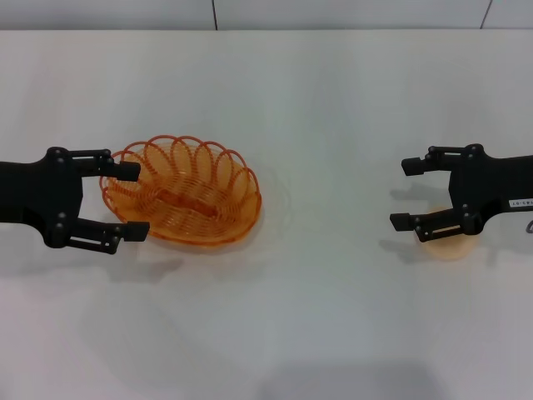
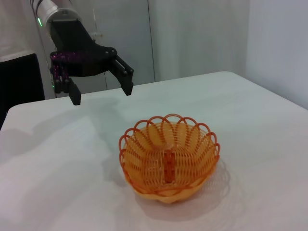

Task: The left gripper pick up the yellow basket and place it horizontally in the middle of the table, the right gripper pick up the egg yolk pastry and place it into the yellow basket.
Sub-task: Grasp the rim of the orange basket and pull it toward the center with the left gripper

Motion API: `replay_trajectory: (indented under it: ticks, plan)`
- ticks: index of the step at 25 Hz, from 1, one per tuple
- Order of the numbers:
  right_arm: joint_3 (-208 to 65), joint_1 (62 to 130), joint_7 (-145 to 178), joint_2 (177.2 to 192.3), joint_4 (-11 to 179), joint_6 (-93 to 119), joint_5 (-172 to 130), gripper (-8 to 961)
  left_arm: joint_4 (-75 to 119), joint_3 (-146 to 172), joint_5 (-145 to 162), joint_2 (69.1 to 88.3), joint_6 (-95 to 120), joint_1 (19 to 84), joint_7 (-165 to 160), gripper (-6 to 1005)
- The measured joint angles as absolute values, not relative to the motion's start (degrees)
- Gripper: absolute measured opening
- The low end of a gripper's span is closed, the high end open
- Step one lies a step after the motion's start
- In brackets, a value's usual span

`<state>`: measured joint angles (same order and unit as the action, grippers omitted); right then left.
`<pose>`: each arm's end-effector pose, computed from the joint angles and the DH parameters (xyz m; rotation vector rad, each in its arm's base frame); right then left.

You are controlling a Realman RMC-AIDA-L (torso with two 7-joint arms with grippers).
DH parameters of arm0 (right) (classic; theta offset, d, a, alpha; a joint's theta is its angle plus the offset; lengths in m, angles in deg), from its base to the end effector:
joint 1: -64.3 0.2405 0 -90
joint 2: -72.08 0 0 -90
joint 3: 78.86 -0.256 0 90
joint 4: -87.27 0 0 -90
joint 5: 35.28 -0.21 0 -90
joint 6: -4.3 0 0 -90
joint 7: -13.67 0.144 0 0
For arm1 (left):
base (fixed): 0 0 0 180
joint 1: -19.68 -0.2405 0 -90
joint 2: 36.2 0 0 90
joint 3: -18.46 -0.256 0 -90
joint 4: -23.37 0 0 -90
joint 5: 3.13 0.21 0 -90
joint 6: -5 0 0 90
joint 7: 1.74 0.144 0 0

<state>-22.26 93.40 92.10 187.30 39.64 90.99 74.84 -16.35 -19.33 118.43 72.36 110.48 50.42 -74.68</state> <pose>0.2437 0.3430 0.0149 -2.8588 0.2717 0.4416 -0.2811 0.3142 0.0738 -2.9462 -0.3341 -0.5163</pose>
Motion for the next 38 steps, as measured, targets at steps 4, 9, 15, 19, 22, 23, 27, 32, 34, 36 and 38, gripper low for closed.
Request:
replay_trajectory:
  ticks: [4, 9, 15, 19, 22, 23, 27, 32, 34, 36, 38]
  plan:
    - [-22.01, 93.39, 92.06, 187.29, 39.7, 90.6, 74.84, 885, -16.35, -19.33, 118.43, 72.45, 110.22, 50.44, -74.69, 876]
    - [-21.81, 93.67, 92.06, 187.29, 39.79, 90.51, 74.84, 884, -16.36, -19.33, 118.43, 72.59, 109.58, 50.44, -74.69, 875]
    - [-21.82, 93.95, 92.06, 187.37, 39.82, 90.24, 74.85, 884, -16.35, -19.23, 118.41, 72.61, 109.3, 50.59, -74.69, 874]
    - [-21.79, 94.07, 92.07, 187.38, 39.82, 89.52, 74.85, 885, -16.55, -19.11, 118.29, 72.69, 108.1, 51.1, -76.08, 874]
    - [-21.75, 94.09, 92.07, 187.39, 39.86, 89.29, 74.85, 885, -18.25, -19.08, 117.89, 72.9, 107.65, 51.62, -80.95, 874]
    - [-21.75, 94.09, 92.07, 187.39, 39.86, 89.2, 74.85, 885, -19.03, -19.12, 117.86, 72.98, 107.75, 51.75, -82.96, 874]
    - [-21.73, 94.1, 92.07, 187.39, 39.89, 89.01, 74.85, 884, -26.69, -19.49, 119.11, 74.16, 108.97, 52.32, -97.24, 873]
    - [-21.73, 94.08, 92.06, 187.39, 39.9, 88.47, 74.85, 885, -33.83, -19.82, 119.07, 74.51, 110.76, 52.64, -110.76, 873]
    - [-21.73, 94.07, 92.04, 187.39, 39.9, 88.44, 74.85, 885, -35.82, -19.83, 119.46, 74.08, 110.83, 53.11, -117.3, 873]
    - [-21.73, 94.06, 92.04, 187.42, 39.86, 88.72, 74.83, 884, -36.95, -19.83, 120.56, 73.3, 110.41, 53.84, -122.93, 872]
    - [-21.69, 94.07, 92.02, 187.44, 39.79, 89.05, 74.76, 884, -37.43, -19.8, 122.69, 72.09, 109.23, 54.78, -128.85, 872]
